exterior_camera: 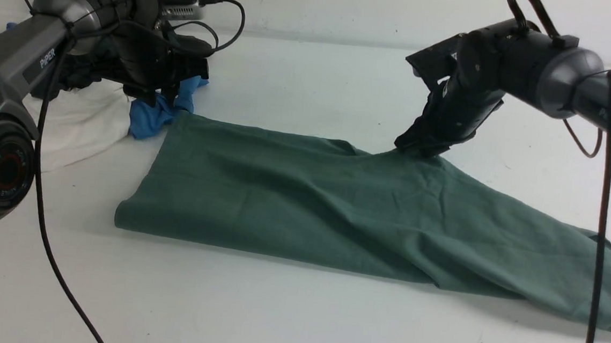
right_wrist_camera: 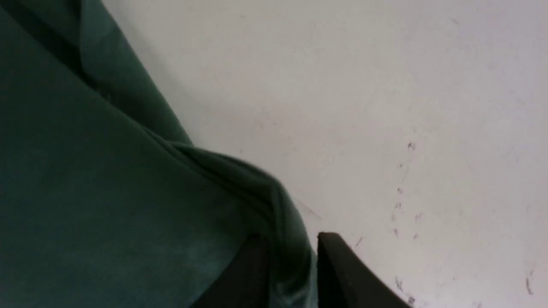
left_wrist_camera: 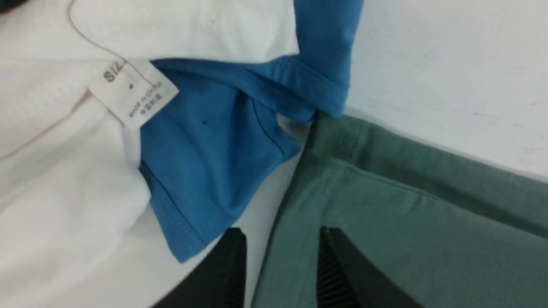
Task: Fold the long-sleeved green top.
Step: Use both arms to drag the lower edge of the fabric forward and fold it over the upper edge, then use the right arm to clamp the right edge of the fabric
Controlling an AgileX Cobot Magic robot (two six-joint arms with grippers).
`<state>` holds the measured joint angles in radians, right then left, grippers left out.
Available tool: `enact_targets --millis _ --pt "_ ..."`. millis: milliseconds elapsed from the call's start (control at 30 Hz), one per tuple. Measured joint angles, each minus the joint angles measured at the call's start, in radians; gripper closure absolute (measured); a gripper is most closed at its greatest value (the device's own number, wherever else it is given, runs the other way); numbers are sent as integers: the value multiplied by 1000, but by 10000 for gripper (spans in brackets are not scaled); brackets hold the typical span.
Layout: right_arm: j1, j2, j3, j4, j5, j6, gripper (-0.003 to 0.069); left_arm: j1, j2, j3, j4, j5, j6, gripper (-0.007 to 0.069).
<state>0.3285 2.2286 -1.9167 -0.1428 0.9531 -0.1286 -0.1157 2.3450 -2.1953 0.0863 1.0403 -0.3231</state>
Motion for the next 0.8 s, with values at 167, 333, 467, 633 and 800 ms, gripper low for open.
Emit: enact_targets --millis 167,333,467,633,800 --pt "0 -5 -1 -12 61 45 333 2 -6 0 -1 31 0 332" --pt "-3 -95 -1 -25 258 66 298 2 -54 -1 -134 177 143 477" --pt "-28 -164 16 15 273 59 399 -7 -85 7 -222 192 273 595" --pt "-187 -306 190 143 275 57 648 -49 -172 209 -258 191 347 629" --pt "-335 -373 343 161 281 93 655 -95 -208 387 -258 192 370 629"
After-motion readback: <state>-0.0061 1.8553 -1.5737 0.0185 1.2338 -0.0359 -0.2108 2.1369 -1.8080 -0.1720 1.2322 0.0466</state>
